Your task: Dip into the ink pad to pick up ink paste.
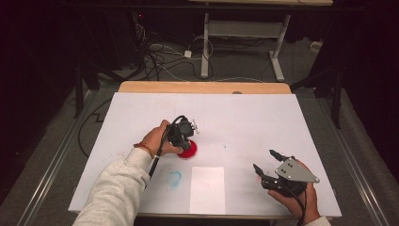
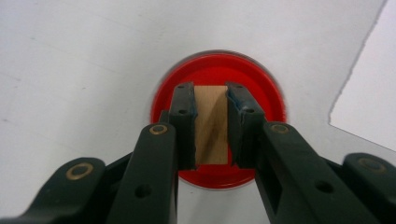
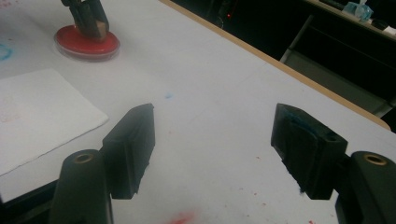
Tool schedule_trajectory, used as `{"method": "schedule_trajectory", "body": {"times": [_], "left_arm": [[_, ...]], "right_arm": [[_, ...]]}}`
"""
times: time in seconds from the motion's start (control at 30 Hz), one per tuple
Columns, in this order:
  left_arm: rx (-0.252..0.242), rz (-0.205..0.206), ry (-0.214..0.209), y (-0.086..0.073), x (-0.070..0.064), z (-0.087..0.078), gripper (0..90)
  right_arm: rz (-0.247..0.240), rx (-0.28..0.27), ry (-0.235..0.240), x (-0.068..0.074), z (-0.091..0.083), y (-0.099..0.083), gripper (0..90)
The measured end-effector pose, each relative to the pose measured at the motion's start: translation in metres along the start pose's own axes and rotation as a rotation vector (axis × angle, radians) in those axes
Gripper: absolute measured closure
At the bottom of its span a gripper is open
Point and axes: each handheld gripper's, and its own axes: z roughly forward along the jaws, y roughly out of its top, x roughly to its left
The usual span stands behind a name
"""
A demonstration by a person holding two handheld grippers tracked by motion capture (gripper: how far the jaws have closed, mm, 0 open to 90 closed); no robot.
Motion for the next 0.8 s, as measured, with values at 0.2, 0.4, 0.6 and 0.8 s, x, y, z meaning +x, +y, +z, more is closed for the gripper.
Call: {"method": "schedule_trajectory", "body": {"times": [0.2,0.4,0.6,0.8], "left_arm": [[0.002,0.010,-0.004,0.000,0.000,0.001,73.5],[-0.021,0.014,-0.017,-0.002,-0.002,-0.001,73.6],[-0.076,-0.001,-0.006,-0.011,-0.004,-0.006,73.6],[-0.154,-0.038,0.017,-0.026,-0.003,-0.013,73.6]], "right_arm": [[0.000,-0.002,0.001,0.000,0.000,0.000,31.3],[0.002,-0.003,-0.001,0.000,-0.001,0.000,31.3],[0.000,-0.002,-0.003,0.000,-0.001,0.000,31.2],[-0.003,-0.001,-0.008,0.000,-0.002,0.000,31.2]]}}
